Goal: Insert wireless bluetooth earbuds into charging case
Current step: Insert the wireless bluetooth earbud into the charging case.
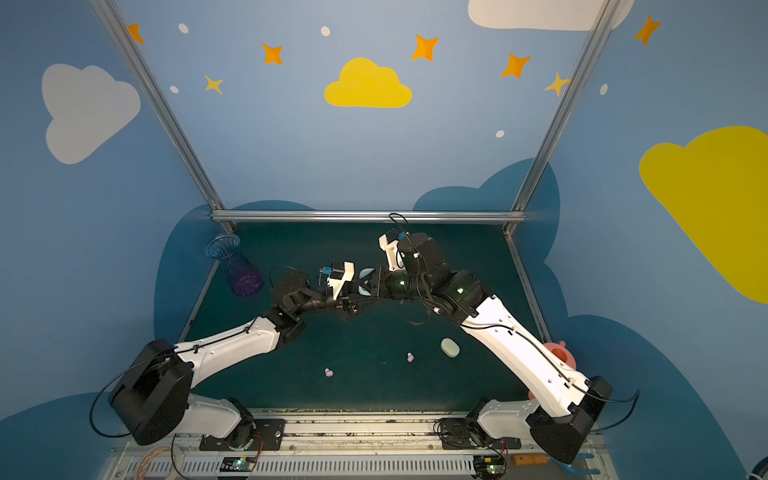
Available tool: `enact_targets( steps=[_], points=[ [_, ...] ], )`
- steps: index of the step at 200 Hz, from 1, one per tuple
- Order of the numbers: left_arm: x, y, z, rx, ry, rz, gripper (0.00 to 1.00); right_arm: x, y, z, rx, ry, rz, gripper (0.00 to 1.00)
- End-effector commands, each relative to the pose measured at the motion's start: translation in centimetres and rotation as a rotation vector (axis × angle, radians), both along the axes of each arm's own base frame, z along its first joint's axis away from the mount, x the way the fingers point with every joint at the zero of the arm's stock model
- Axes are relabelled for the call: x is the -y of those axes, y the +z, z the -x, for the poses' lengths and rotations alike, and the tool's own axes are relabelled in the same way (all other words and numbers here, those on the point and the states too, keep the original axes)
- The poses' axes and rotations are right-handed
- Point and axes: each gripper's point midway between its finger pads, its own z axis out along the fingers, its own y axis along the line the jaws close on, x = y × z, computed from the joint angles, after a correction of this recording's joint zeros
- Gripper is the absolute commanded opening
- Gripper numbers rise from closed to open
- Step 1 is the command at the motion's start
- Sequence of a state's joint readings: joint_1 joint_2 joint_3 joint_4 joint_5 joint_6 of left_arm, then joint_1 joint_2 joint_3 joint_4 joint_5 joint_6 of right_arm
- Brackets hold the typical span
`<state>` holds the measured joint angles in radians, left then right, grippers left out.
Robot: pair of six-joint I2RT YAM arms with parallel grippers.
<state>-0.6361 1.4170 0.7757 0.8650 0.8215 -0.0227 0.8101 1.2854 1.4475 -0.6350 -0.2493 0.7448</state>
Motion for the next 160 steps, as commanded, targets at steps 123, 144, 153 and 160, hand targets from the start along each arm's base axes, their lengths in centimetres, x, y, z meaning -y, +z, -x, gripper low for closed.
enact_targets(
  steps=[123, 144, 153, 160],
  points=[
    [-0.7, 3.1, 0.7, 0.078, 0.017, 0.059, 0.16, 0.6, 0.3, 1.4, -0.014, 0.001, -0.018, 0.26],
    [-0.7, 3.2, 0.6, 0.084, 0.023, 0.058, 0.16, 0.9, -0.2, 1.4, -0.025, -0.01, 0.001, 0.33],
    [-0.8, 3.2, 0.7, 0.086, 0.022, 0.058, 0.16, 1.0, -0.4, 1.3, -0.026, -0.015, 0.006, 0.35],
    [-0.8, 3.2, 0.7, 0.086, 0.023, 0.057, 0.16, 1.1, -0.5, 1.3, -0.026, -0.017, 0.009, 0.36]
  ],
)
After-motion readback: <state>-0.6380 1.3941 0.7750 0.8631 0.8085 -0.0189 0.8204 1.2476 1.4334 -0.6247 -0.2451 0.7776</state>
